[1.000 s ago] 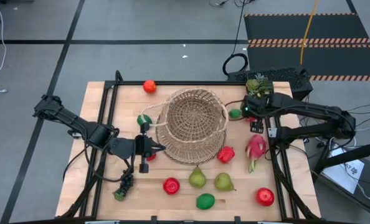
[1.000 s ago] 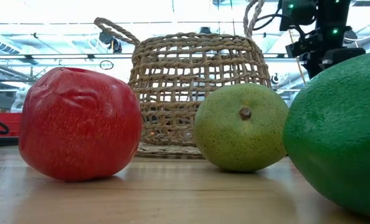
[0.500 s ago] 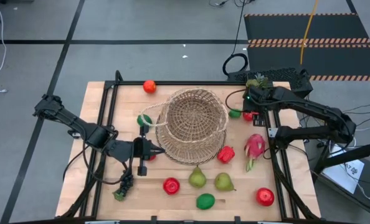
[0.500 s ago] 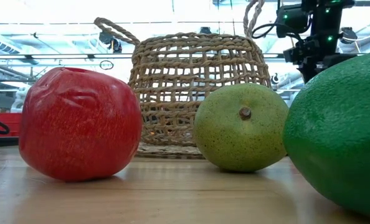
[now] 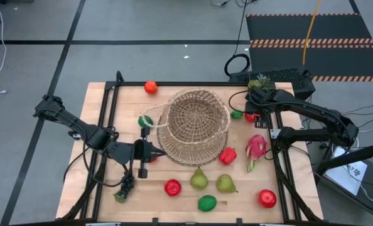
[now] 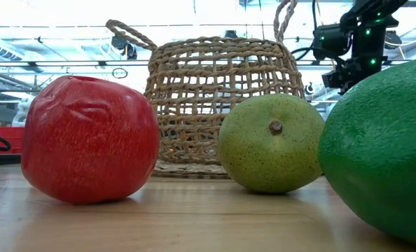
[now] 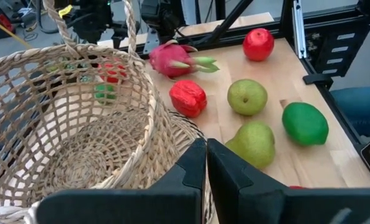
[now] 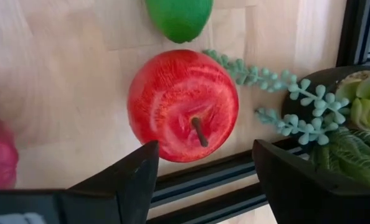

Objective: Build produce basket
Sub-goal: Put the top right red apple into the basket

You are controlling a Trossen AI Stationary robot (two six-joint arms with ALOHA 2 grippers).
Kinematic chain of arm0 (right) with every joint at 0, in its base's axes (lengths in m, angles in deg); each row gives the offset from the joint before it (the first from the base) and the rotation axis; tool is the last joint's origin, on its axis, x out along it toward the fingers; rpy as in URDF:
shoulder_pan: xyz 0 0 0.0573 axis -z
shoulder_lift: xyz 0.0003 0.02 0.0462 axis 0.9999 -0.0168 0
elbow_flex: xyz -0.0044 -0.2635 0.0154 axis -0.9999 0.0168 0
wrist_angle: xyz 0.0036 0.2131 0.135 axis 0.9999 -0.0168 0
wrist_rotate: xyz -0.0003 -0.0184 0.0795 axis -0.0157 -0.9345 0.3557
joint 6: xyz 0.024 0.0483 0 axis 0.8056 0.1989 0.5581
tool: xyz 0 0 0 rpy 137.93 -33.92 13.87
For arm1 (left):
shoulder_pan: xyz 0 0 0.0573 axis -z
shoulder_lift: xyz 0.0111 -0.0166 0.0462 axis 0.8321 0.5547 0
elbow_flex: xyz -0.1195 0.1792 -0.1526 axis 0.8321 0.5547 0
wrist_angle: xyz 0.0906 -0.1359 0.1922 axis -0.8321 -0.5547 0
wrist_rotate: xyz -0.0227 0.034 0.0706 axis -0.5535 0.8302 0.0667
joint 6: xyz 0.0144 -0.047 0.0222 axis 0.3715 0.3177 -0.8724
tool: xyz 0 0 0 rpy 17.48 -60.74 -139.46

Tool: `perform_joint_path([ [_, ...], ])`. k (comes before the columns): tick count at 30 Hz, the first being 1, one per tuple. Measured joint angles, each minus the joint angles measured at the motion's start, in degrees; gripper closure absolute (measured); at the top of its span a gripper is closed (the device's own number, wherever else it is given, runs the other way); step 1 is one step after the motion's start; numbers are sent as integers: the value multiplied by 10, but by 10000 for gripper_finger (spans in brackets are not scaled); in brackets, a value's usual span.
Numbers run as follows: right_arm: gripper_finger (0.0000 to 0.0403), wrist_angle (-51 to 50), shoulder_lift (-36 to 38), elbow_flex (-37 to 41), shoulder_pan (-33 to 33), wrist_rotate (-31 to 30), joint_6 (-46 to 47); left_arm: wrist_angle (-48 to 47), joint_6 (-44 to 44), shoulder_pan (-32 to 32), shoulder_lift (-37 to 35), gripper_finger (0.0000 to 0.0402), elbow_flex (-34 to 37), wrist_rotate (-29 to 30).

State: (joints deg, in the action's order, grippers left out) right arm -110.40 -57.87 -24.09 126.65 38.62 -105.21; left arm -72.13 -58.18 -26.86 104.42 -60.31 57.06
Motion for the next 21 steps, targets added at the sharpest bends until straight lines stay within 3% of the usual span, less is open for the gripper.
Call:
perform_joint_path([
  [21,215,45,0,38,41,14,-30,25,-14,0,0,382,0,0],
])
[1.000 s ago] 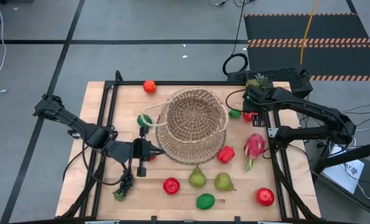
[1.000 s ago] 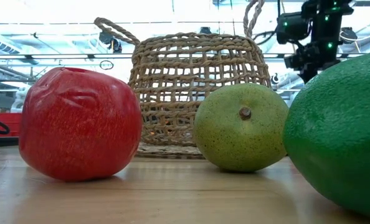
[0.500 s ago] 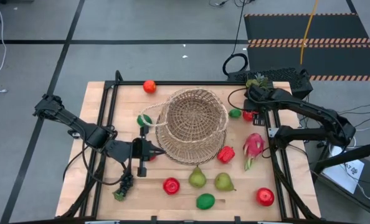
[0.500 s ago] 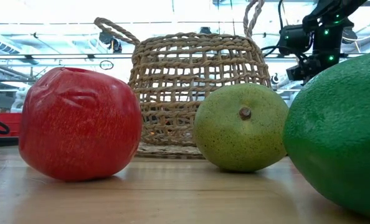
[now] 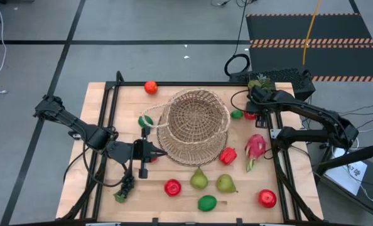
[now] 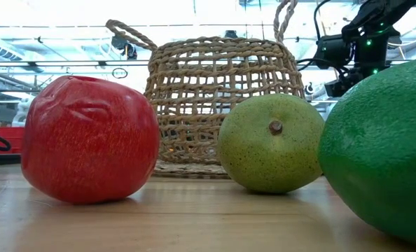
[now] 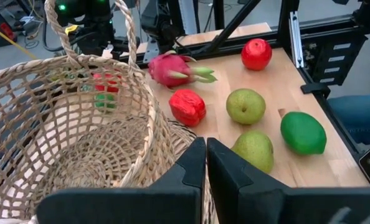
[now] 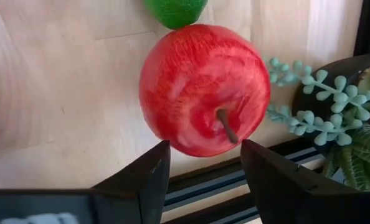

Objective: Build produce basket
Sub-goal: Put the top right red apple into the basket

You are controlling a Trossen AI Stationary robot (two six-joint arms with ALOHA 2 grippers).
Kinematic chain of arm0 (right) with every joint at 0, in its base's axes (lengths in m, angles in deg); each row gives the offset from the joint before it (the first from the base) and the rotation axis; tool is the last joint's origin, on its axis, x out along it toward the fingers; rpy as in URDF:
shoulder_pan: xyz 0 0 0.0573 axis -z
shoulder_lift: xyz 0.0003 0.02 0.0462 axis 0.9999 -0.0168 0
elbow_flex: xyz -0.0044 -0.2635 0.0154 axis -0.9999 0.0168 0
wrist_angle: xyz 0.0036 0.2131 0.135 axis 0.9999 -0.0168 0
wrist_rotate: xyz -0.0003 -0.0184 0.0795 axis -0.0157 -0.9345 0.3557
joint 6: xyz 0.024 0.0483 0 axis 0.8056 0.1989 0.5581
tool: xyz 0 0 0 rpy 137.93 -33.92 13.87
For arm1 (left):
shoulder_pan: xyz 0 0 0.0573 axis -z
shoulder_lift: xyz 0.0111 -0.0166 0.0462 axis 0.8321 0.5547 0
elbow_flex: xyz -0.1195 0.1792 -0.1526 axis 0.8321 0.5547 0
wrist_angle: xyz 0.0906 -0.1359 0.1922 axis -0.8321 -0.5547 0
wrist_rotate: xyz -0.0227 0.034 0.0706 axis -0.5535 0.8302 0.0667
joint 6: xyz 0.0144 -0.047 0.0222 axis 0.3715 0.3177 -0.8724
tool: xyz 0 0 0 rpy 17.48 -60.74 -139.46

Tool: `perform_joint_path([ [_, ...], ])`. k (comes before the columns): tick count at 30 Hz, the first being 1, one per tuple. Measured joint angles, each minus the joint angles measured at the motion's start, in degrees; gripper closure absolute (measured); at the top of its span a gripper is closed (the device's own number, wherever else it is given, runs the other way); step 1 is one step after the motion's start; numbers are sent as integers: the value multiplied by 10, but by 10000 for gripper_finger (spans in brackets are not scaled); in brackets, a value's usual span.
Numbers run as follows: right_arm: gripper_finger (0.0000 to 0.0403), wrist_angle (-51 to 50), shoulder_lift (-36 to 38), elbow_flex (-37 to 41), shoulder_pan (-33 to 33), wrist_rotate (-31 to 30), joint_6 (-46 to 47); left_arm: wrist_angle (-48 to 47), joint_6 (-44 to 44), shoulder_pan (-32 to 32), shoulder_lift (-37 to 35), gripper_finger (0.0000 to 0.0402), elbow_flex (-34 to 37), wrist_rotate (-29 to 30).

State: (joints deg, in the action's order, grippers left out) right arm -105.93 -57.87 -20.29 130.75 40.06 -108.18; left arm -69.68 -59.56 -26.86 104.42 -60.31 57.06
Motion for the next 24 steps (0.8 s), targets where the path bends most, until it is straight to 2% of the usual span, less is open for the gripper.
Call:
perform_joint_path([
  [14,218,6,0,-27,0,0,15,0,-4,0,0,382,0,0],
  [24,218,25,-15,-32,12,37,16,0,-4,0,0,382,0,0],
])
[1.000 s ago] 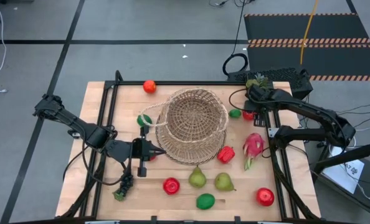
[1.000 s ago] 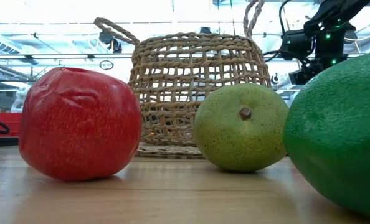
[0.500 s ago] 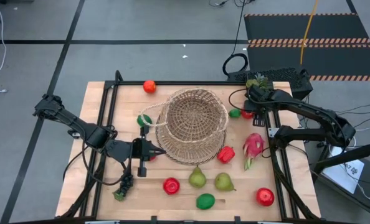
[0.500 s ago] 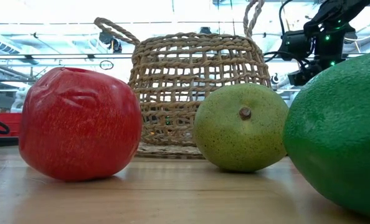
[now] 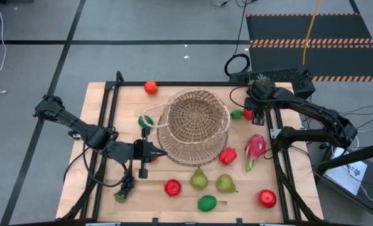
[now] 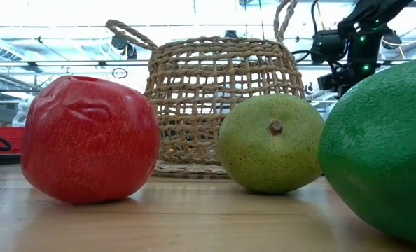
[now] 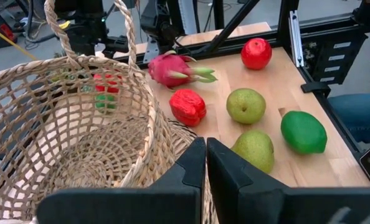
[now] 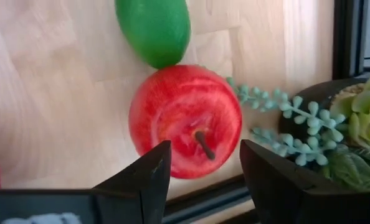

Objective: Build produce basket
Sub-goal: Put the top right red apple into the basket

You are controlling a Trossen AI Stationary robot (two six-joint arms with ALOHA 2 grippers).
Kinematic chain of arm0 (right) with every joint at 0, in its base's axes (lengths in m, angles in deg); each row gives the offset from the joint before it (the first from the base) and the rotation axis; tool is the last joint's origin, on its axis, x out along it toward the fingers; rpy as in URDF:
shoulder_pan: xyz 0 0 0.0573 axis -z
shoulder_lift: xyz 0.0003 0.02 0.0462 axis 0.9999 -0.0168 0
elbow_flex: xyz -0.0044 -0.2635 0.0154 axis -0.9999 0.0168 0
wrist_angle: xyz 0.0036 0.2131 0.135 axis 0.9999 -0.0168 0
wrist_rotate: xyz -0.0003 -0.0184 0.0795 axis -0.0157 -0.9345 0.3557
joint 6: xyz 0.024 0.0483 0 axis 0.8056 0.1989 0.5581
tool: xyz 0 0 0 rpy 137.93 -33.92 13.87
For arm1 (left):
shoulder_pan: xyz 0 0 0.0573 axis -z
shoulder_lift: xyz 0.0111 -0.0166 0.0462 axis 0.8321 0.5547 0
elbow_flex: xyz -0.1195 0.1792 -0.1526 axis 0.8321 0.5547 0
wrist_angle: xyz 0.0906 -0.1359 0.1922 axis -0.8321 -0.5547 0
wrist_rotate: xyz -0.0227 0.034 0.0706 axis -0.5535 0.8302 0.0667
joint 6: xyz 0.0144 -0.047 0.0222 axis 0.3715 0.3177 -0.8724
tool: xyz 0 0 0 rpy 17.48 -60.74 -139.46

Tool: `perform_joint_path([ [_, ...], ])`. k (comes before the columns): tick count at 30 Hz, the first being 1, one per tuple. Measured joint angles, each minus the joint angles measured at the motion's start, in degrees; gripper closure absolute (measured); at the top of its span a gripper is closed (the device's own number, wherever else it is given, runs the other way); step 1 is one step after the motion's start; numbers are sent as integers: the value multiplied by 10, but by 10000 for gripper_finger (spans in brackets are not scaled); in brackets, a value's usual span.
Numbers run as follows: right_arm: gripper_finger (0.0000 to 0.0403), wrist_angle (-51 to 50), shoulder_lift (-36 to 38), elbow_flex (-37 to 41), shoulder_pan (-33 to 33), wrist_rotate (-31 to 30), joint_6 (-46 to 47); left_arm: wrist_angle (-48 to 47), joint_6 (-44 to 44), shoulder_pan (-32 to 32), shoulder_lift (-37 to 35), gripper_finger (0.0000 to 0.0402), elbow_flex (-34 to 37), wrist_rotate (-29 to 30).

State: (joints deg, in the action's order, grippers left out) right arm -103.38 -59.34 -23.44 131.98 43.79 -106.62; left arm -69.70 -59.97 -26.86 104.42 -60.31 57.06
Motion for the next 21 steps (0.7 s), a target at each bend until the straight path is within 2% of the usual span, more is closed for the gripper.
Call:
perform_joint_path([
  [6,228,4,-2,0,22,10,12,0,1,0,0,382,0,0],
  [11,244,8,-2,0,40,40,26,0,1,0,0,382,0,0],
  [21,248,7,-2,0,47,38,26,0,3,0,0,382,0,0],
])
